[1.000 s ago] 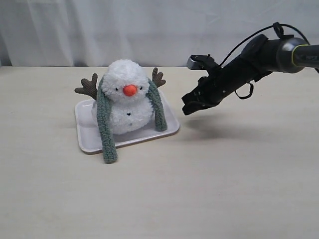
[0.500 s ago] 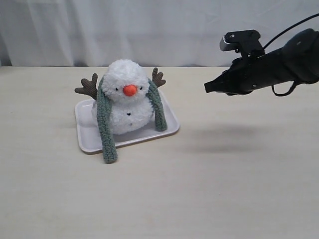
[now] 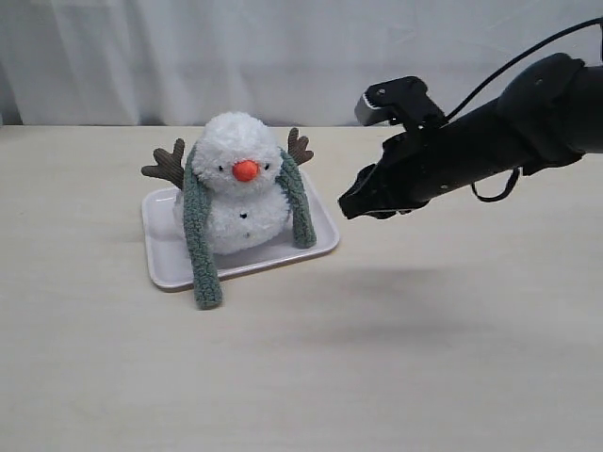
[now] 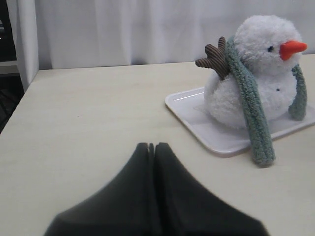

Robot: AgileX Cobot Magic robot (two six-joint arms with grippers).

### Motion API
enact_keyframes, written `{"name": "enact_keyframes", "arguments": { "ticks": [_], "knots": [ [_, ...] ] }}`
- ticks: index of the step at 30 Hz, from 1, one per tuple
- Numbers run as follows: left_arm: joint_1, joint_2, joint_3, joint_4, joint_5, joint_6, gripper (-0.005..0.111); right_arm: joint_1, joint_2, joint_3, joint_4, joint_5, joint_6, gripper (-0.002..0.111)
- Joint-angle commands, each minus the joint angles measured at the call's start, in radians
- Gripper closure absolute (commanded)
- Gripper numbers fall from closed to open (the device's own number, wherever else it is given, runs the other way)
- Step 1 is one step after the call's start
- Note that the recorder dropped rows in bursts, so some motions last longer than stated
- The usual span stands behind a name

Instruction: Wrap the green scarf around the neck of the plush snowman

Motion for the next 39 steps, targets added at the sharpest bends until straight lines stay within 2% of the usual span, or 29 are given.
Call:
{"name": "enact_keyframes", "arguments": {
  "ticks": [1, 2, 4, 5, 8, 13, 16, 20, 27, 36, 39],
  "knots": [
    [0.001, -0.002, 0.003, -0.003, -0.015, -0.001, 0.107, 0.098, 0.002, 0.005, 0.009, -0.109, -0.003, 0.054],
    [0.001, -0.002, 0.003, -0.003, -0.015, -0.001, 0.107, 0.150, 0.012, 0.005, 0.009, -0.189, -0.015, 0.044],
    [0.001, -0.002, 0.003, -0.003, -0.013, -0.001, 0.107, 0.213, 0.040, 0.005, 0.007, -0.335, -0.019, 0.036],
    [0.001, -0.002, 0.003, -0.003, -0.013, -0.001, 0.107, 0.224, 0.048, 0.005, 0.007, -0.373, -0.019, 0.035],
    [0.001, -0.002, 0.003, -0.003, -0.013, -0.001, 0.107, 0.233, 0.092, 0.005, 0.007, -0.482, -0.006, 0.036],
    [0.001, -0.002, 0.003, -0.003, -0.013, -0.001, 0.107, 0.202, 0.172, 0.001, 0.003, -0.494, -0.026, 0.036],
    [0.001, -0.002, 0.003, -0.003, -0.013, -0.001, 0.107, 0.202, 0.230, 0.001, 0.003, -0.539, -0.104, 0.036],
    [0.001, -0.002, 0.003, -0.003, -0.013, -0.001, 0.107, 0.202, 0.275, 0.001, 0.003, -0.602, -0.116, 0.036],
    [0.001, -0.002, 0.003, -0.003, -0.016, -0.001, 0.107, 0.204, 0.286, -0.001, 0.007, -0.649, -0.083, 0.036],
    [0.001, -0.002, 0.003, -0.003, -0.016, -0.001, 0.107, 0.215, 0.374, -0.117, 0.014, -0.608, -0.031, 0.036],
    [0.001, -0.002, 0.003, -0.003, -0.016, -0.001, 0.107, 0.215, 0.391, -0.121, 0.018, -0.608, -0.017, 0.053]
  ]
}}
